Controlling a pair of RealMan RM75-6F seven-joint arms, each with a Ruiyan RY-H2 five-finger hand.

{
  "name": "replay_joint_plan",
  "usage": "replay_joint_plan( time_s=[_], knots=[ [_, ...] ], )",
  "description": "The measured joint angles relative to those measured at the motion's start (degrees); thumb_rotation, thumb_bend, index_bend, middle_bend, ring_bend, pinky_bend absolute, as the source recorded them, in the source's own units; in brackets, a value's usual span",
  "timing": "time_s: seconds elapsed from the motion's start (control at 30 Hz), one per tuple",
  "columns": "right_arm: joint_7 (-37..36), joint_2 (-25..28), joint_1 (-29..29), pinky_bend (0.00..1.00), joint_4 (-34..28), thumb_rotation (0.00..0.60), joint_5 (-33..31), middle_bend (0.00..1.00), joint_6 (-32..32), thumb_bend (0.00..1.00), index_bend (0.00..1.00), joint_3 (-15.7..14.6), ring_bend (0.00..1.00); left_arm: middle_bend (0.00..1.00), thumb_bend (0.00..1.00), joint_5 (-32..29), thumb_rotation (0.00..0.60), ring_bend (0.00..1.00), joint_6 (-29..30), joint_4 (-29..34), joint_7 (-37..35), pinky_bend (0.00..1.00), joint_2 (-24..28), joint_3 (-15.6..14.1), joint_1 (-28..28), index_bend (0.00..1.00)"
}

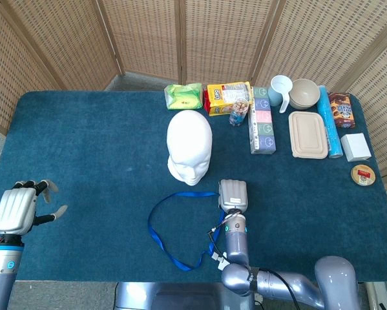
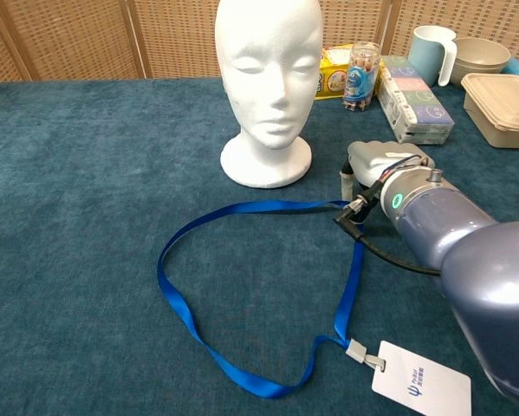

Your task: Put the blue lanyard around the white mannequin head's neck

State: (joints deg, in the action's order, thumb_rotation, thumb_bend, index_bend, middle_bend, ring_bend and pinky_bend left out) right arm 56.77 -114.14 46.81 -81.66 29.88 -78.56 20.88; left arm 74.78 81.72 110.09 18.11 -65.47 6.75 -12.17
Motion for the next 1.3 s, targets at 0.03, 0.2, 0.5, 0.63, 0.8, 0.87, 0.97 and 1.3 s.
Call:
replay_joint_plan(
  time_s=[0.03,0.2,0.5,0.63,0.8,0.87,0.97,1.3],
  knots=[
    [0.0,0.1,-0.1,1.00,-0.2,0.600,0.1,0.99,0.0,0.49,0.59,0.0,1.00,0.61,0.19,0.0,0.500,0.44,-0.2,0.0,0.1,0.36,0.0,0.0,-0.1,0.47],
    [-0.6,1.1,-0.9,1.00,-2.7,0.600,1.2,0.99,-0.6,0.49,0.60,-0.5,1.00,0.61,0.19,-0.6,0.502,0.45,-2.3,-0.7,2.4,0.41,-0.6,0.0,-1.6,0.47],
    [-1.1,2.7,-2.0,1.00,-6.8,0.600,2.7,0.99,-1.2,0.50,0.60,-1.5,1.00,0.73,0.19,-2.2,0.499,0.69,-6.4,-2.3,10.3,0.74,-3.7,1.2,-6.4,0.48],
    [-1.2,3.3,-2.3,1.00,-8.0,0.600,3.3,0.99,-1.4,0.50,0.61,-1.9,1.00,0.95,0.18,-3.7,0.498,0.95,-8.0,-3.5,15.9,0.87,-7.4,2.1,-9.5,0.51],
    [-1.5,3.8,-2.9,1.00,-8.9,0.600,3.8,0.99,-1.7,0.50,0.61,-2.5,1.00,1.00,0.18,-8.2,0.503,1.00,-11.6,-4.5,21.3,1.00,-12.6,3.3,-13.9,0.53],
    [-1.7,4.0,-3.1,1.00,-9.1,0.600,3.9,0.99,-1.7,0.51,0.61,-2.6,1.00,1.00,0.18,-9.8,0.504,1.00,-12.2,-4.9,23.2,1.00,-14.6,3.6,-15.3,0.53],
    [-1.8,4.3,-3.3,1.00,-9.4,0.600,4.0,0.99,-1.7,0.51,0.61,-2.7,1.00,1.00,0.18,-12.5,0.498,1.00,-12.4,-5.3,26.3,1.00,-17.7,4.3,-17.2,0.53],
    [-2.8,5.4,-4.0,1.00,-9.8,0.600,3.9,1.00,-1.0,0.51,0.61,-2.9,1.00,1.00,0.19,-23.4,0.494,1.00,-11.7,-6.1,35.8,1.00,-26.0,6.2,-23.1,0.53]
  ],
)
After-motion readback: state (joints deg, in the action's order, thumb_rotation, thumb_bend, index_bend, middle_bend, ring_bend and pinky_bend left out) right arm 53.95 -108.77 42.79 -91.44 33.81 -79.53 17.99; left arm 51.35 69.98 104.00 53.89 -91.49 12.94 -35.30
